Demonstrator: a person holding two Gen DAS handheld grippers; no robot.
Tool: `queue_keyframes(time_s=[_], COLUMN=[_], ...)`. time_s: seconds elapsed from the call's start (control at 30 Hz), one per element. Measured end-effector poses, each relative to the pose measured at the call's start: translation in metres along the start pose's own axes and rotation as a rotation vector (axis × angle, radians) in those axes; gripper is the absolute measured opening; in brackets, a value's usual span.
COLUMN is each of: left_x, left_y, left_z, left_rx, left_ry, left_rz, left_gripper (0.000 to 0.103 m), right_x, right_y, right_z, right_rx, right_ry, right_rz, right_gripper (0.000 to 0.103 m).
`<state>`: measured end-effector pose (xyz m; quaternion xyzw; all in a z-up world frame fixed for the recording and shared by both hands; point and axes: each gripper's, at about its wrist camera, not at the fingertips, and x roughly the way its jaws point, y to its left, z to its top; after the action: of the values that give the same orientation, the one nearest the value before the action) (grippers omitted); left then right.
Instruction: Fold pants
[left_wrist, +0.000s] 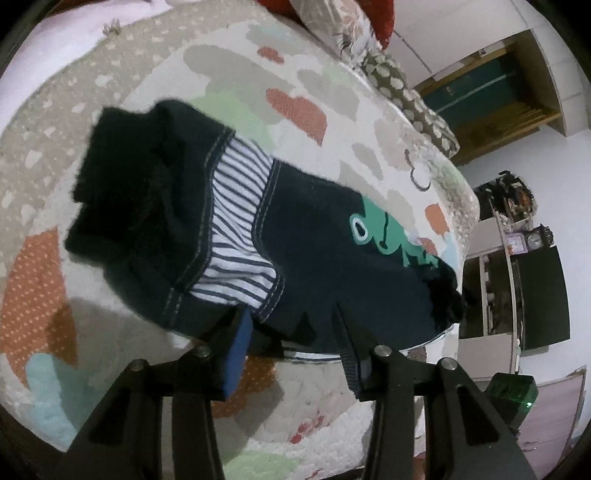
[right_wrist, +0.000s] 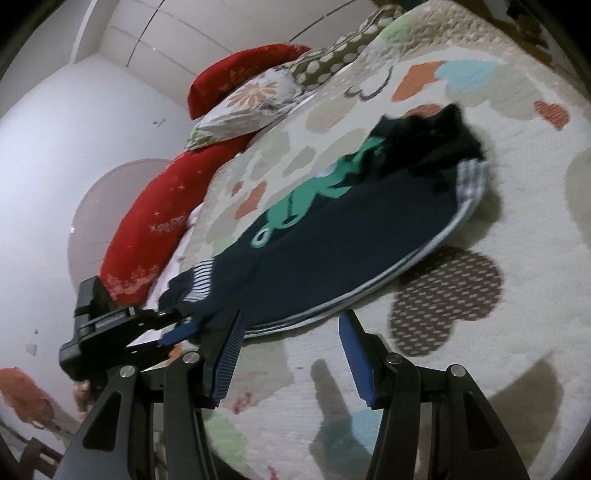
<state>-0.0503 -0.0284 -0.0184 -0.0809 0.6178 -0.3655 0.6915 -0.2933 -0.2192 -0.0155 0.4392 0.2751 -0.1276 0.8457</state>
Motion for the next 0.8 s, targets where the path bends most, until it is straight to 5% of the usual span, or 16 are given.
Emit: queue_keyframes(time_s=[0.07, 0.13, 0.47, 0.67, 0.8], left_x=[0.007, 0.009, -0.017, -0.03, -0.034], left_y=[0.0, -0.001, -0.015, -0.021, -0.019], left_z=[-0.001, -0.001, 0.003, 0.002, 0.003], left_rx=[-0.001, 0.015, 0.033, 0.068, 0.086], left_ry=[0.02, 0.015, -0.049, -0.079, -0.102], left_rz=[0.006, 0.032, -0.036, -0.051, -0.028], left_gripper=[0.04, 0.005, 0.004, 0.004, 0.004], right_x=[0.006, 0.013, 0.063, 0.09, 0.078], right_y=[0.004, 0.011, 0.029, 0.034, 0.019], right_z=[-0.001, -0.002, -0.001, 0.007, 0.021], right_rx=[0.006, 0.009, 0.164, 0.192, 0.2], right_ry=[0.02, 0.04, 0.194, 0.214, 0.144], right_rz=[0.031, 0.069, 0.385, 0.327, 0.214], right_gripper=[0.057, 0.057, 0.059, 0.059, 0.059])
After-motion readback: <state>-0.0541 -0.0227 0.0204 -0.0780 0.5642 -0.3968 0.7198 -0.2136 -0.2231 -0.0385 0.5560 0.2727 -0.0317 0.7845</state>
